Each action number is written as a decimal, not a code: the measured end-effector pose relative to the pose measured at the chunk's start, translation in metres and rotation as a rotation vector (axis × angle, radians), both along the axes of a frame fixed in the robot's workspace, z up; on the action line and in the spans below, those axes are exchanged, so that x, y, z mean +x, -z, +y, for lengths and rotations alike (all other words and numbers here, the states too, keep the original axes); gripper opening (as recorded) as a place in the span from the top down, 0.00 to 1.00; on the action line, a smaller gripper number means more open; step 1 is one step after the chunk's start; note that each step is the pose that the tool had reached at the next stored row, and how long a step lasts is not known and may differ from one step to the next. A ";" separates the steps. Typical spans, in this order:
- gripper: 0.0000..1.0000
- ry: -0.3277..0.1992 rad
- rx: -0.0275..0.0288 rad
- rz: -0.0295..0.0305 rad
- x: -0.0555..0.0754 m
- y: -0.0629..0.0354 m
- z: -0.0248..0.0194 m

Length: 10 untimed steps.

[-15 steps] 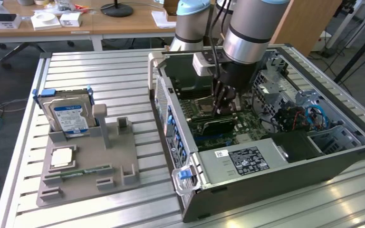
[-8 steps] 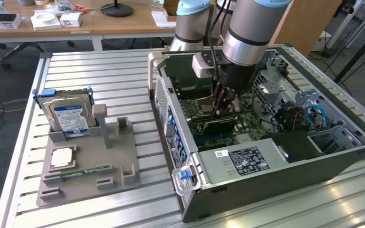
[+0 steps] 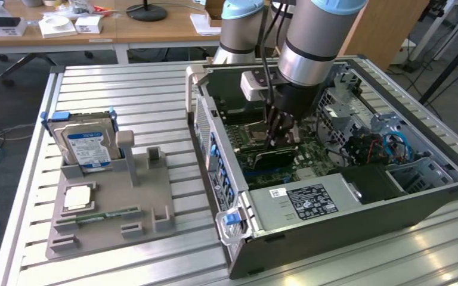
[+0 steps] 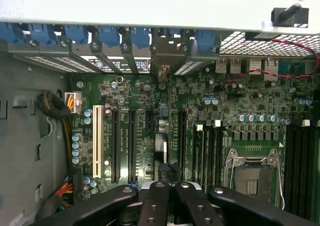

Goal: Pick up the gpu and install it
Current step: 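Press down on the gpu until it lock into place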

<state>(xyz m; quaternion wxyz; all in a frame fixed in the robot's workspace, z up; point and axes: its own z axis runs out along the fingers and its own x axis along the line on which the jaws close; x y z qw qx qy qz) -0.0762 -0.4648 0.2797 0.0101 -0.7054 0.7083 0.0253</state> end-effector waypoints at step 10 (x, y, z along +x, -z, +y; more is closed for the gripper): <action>0.90 0.000 0.0036 0.0000 0.000 0.0041 0.0018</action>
